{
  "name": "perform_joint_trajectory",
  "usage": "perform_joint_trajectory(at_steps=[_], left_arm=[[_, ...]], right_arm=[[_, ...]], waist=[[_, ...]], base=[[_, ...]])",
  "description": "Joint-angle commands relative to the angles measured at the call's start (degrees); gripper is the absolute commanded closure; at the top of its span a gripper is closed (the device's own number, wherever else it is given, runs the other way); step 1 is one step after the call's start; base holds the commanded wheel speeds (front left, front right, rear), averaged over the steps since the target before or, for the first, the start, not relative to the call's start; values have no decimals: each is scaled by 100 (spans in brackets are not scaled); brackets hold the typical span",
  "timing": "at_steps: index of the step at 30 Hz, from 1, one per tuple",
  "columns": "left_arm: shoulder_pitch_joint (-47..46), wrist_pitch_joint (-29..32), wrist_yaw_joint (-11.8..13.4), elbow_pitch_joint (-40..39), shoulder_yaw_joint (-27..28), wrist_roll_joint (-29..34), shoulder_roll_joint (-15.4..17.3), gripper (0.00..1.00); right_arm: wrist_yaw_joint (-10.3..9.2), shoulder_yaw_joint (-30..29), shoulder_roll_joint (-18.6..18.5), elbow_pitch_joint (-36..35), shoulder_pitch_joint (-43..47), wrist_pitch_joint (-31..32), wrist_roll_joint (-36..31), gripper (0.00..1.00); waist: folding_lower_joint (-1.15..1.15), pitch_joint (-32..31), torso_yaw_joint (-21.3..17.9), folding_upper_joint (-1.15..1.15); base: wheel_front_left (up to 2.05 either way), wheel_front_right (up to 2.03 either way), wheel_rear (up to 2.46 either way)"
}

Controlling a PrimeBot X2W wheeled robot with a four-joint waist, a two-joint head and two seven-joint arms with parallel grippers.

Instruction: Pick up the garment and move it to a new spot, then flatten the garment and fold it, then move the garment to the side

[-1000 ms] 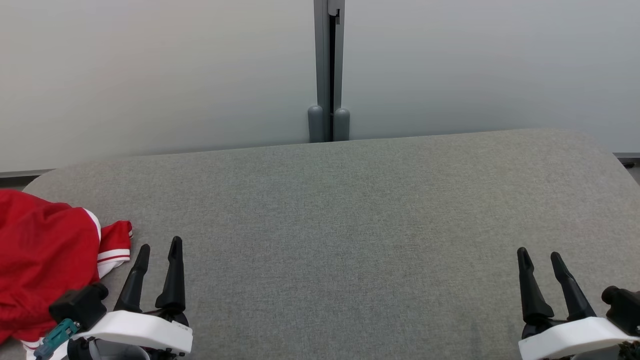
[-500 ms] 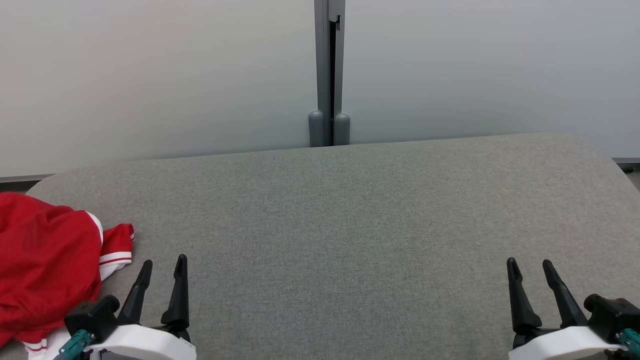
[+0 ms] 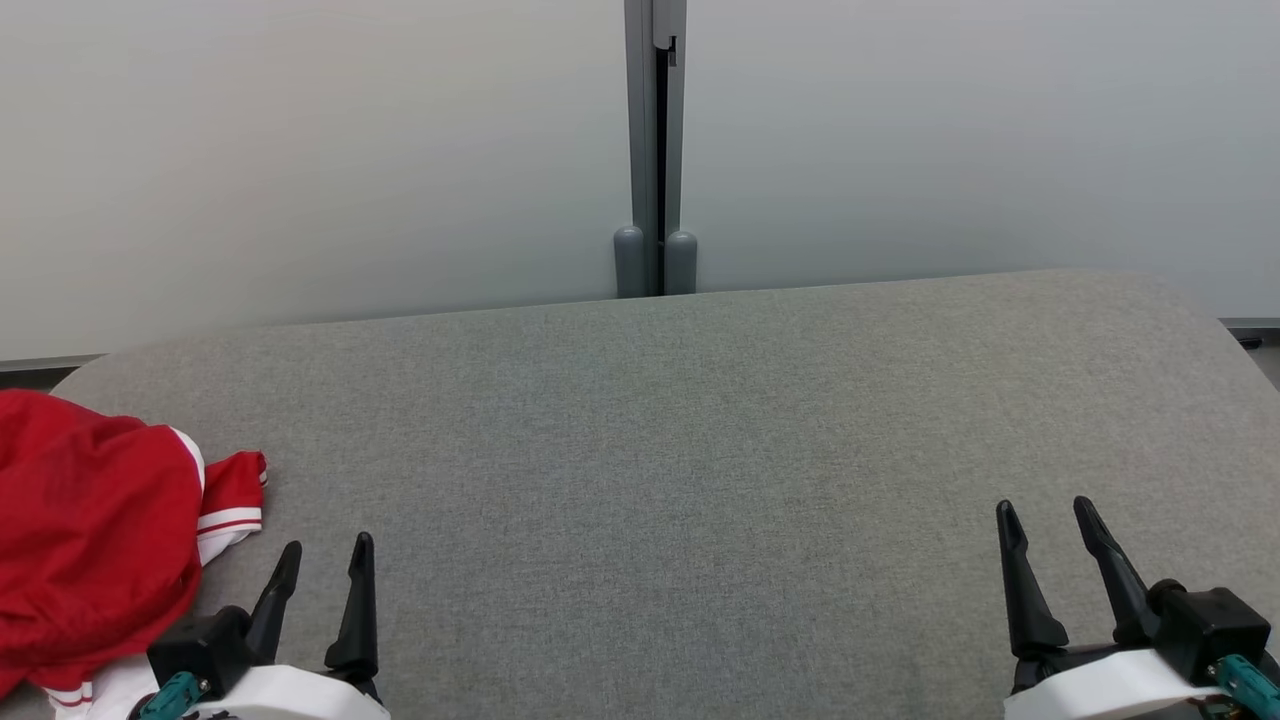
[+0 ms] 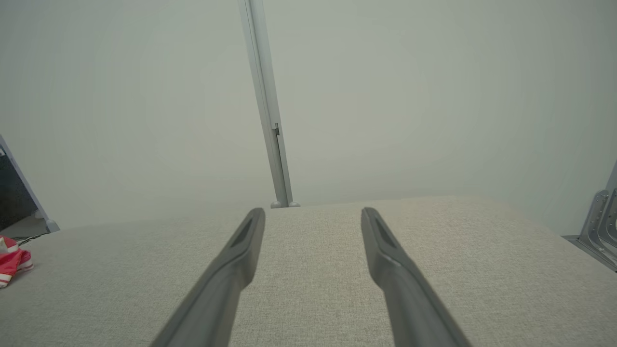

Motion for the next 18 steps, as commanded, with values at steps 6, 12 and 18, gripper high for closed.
perform_joint_trajectory(at_steps=[6,12,18], left_arm=[[-144,-111,-8,155,67,371,-18,0],[-169,-183,-8,289,85,647,-35,0],[-208,-246,-9,392,103,871,-44,0]], right_arm=[[0,6,23,-170,102,104,-282,0],[0,24,17,-260,157,247,-452,0],[0,37,-4,-305,195,231,-660,0]], waist=[[0,-10,1,0],[0,-33,14,0],[0,-50,13,0]], base=[[0,0,0],[0,0,0],[0,0,0]])
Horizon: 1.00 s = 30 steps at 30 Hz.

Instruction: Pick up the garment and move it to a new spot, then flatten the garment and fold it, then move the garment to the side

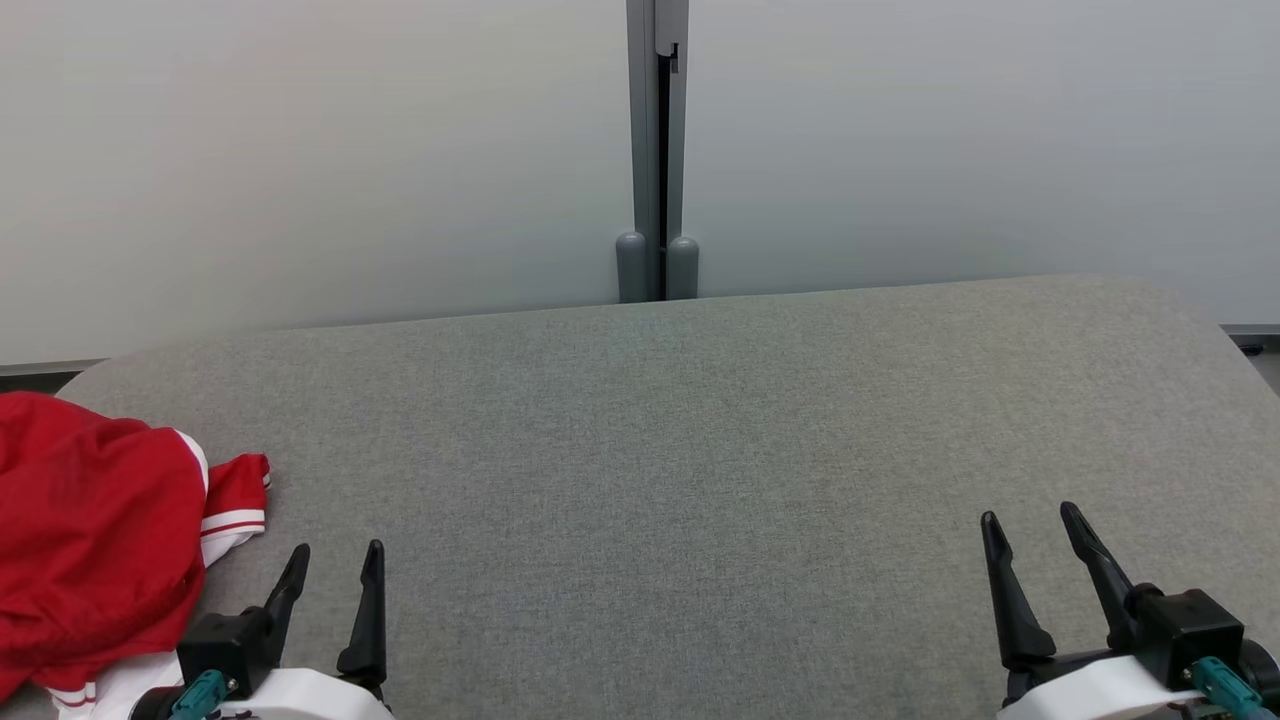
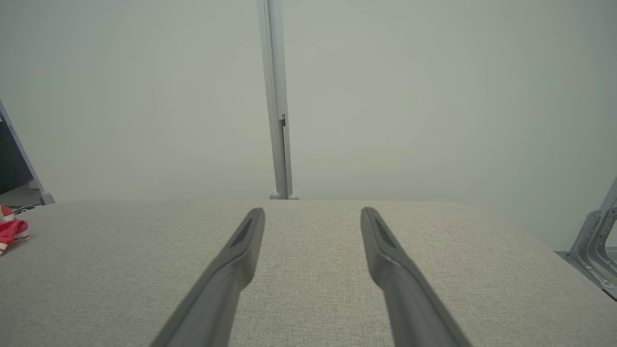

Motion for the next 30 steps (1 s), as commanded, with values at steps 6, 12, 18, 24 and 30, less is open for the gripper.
perform_joint_trajectory(at_steps=[6,12,18,24,30], left_arm=[[-112,-57,-8,74,35,141,21,0],[-142,-57,-8,115,42,84,5,0],[-179,-57,-7,124,85,70,-8,0],[-328,-56,21,44,70,148,-20,0],[-426,-45,45,-4,39,179,-30,0]], right_arm=[[0,-23,-27,-32,63,-29,-110,0],[0,-49,-18,-26,70,-17,-52,0],[0,-122,-1,-59,102,-6,-55,0],[0,-180,-7,-186,90,54,-68,0],[0,-177,19,-289,52,100,-54,0]], waist=[[0,-8,3,0],[0,1,38,0],[0,39,231,0],[0,97,766,0],[0,123,1530,0]], base=[[0,0,0],[0,0,0],[0,0,0],[0,0,0],[0,0,0]])
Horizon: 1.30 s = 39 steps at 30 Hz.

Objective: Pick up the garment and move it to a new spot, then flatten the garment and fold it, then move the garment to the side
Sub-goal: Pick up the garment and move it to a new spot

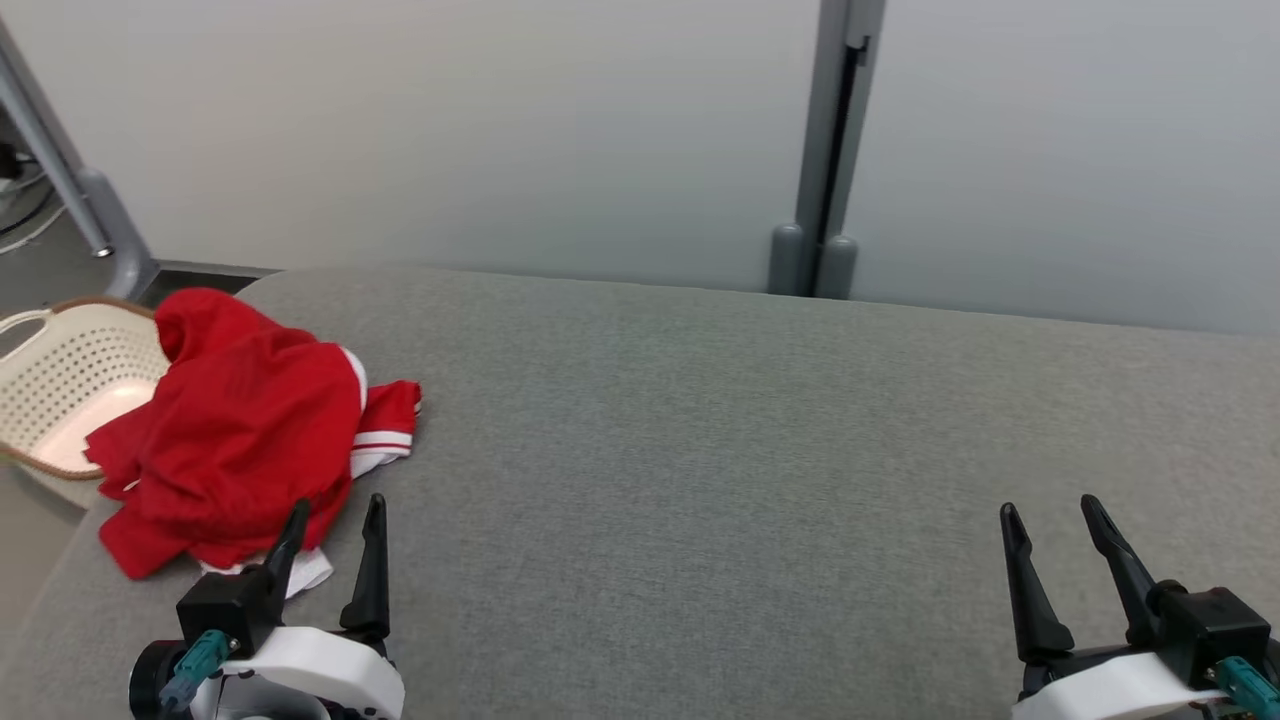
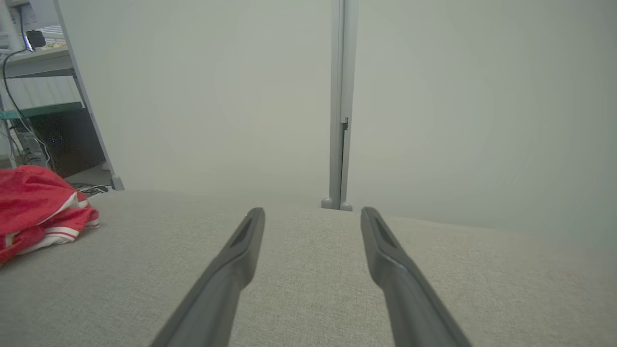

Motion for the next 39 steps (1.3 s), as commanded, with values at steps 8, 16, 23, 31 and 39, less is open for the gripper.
perform_joint_trajectory(at_steps=[8,16,23,31,39], left_arm=[[14,-1,21,-42,109,88,33,0],[165,-1,2,-234,336,47,42,0],[178,-1,-8,-307,357,16,29,0],[4,-1,-14,-230,232,-12,19,0],[-677,-1,4,322,83,-111,10,0]], right_arm=[[-1,82,65,-45,-79,-5,34,0],[-1,275,95,-1,-249,31,-15,0],[-1,327,57,99,-342,19,5,0],[-1,304,49,123,-357,-4,36,0],[0,351,5,-161,-495,182,-52,0]], waist=[[0,34,1304,0],[0,139,1658,0],[0,175,1679,0],[0,202,1696,0],[0,711,1454,0]], base=[[0,0,0],[0,0,0],[0,0,0],[0,0,0],[0,0,0]])
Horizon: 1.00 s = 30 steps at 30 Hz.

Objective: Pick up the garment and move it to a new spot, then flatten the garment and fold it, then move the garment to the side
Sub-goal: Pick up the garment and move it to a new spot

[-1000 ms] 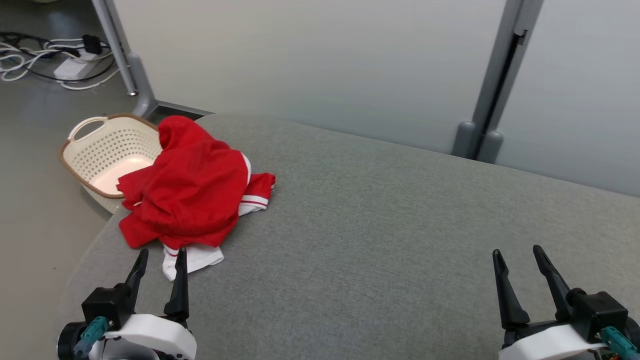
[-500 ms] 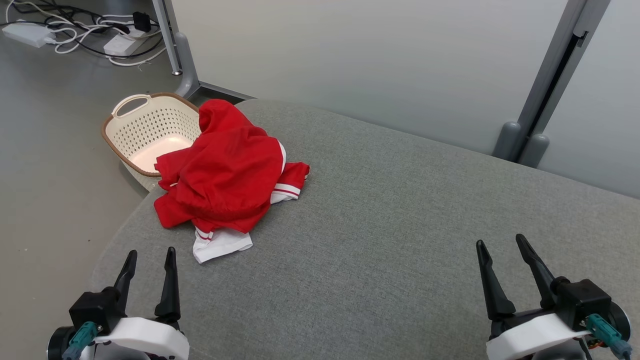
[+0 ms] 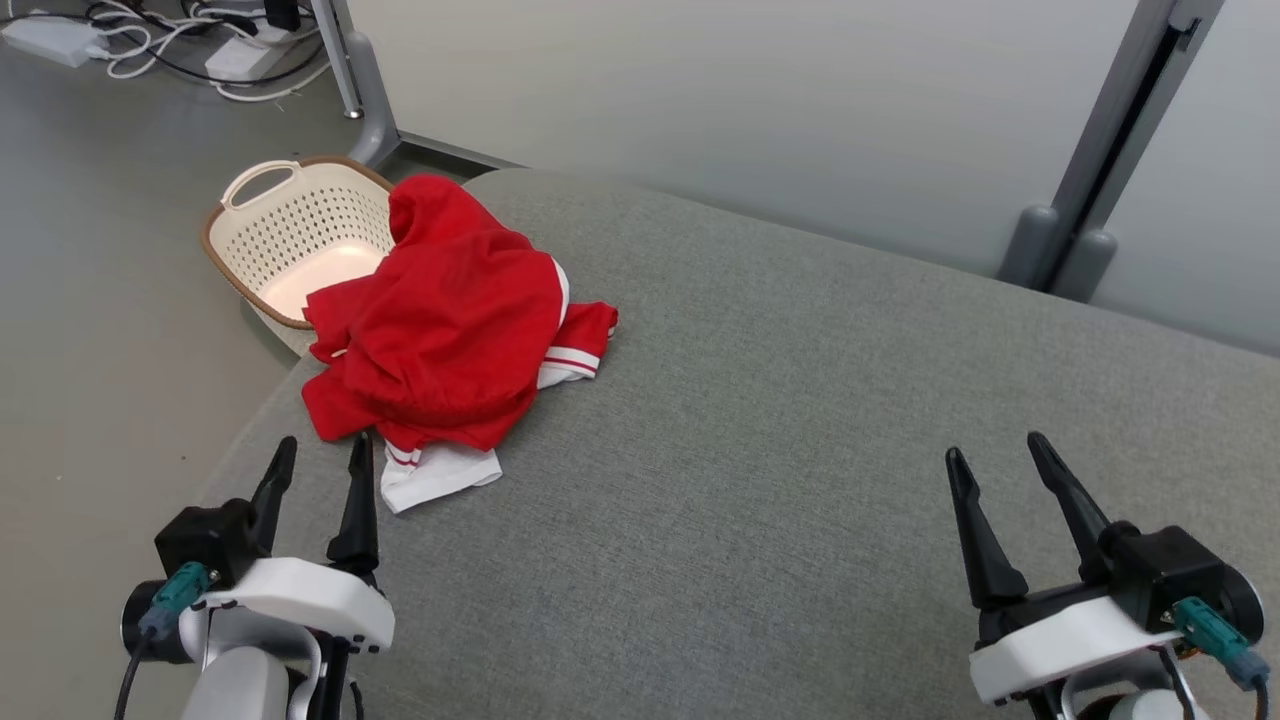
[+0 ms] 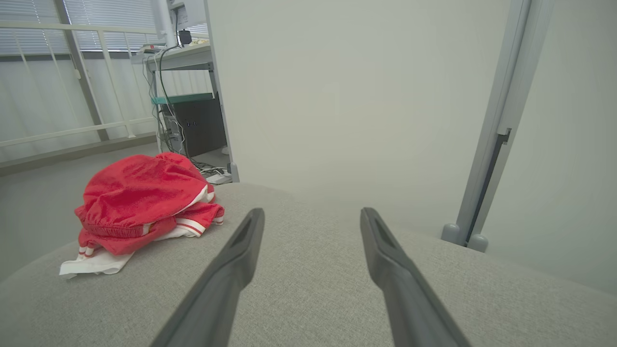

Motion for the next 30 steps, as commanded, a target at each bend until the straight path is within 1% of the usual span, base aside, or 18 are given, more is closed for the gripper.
perform_joint_trajectory(at_steps=[1,5,7,11,14,15,16,17,18,19,20,21,22,25,26,30], left_arm=[[-322,-2,29,253,53,-127,6,0],[-941,-1,14,999,118,-387,10,0],[-1221,0,6,1425,129,-500,90,0],[-1854,97,-4,2276,113,-798,256,0],[-2213,264,-6,2826,40,-1094,426,0],[-2314,300,-8,2961,42,-1235,476,0],[-2439,400,-7,3256,52,-1490,584,0],[-2469,463,-8,3394,57,-1574,656,0],[-2469,463,-8,3394,57,-1574,656,0],[-2555,480,-7,3624,75,-1717,766,0],[-2555,480,-7,3624,75,-1717,766,0],[-2585,452,-6,3713,82,-1774,821,42],[-2607,389,-6,3775,70,-1799,883,100],[-2566,207,-6,3821,-18,-1858,922,100],[-2508,154,-5,3789,-49,-1863,980,100],[-2210,8,-6,3434,-147,-1927,1184,100]], right_arm=[[-2,74,-97,-125,-201,80,-32,0],[-2,275,-208,-254,-443,167,11,0],[-2,338,-277,-307,-558,201,38,0],[-1,349,-351,-342,-707,197,87,0],[-1,351,-407,-346,-767,173,114,0],[-1,349,-421,-347,-788,160,116,0],[-1,336,-428,-324,-791,134,144,0],[-1,340,-429,-311,-779,121,146,0],[-1,340,-429,-311,-779,121,146,0],[-1,326,-430,-283,-762,114,153,0],[-1,326,-430,-283,-762,114,153,0],[-1,324,-418,-268,-751,103,166,0],[-1,321,-415,-256,-749,98,173,0],[-1,308,-394,-199,-721,80,180,0],[-1,313,-373,-180,-705,83,182,0],[-1,297,-295,-111,-609,42,217,0]], waist=[[0,478,-336,0],[0,951,-694,0],[0,1168,-858,0],[0,1491,-1067,0],[0,1642,-1186,0],[0,1676,-1210,0],[0,1709,-1250,0],[0,1702,-1267,0],[0,1702,-1267,0],[0,1690,-1285,0],[0,1690,-1285,0],[0,1672,-1290,0],[0,1660,-1292,0],[0,1563,-1278,0],[0,1519,-1280,0],[0,1244,-1254,0]], base=[[0,0,0],[0,0,0],[0,0,0],[0,0,0],[0,0,0],[0,0,0],[0,0,0],[0,0,0],[0,0,0],[0,0,0],[0,0,0],[0,0,0],[0,0,0],[0,0,0],[0,0,0],[0,0,0]])
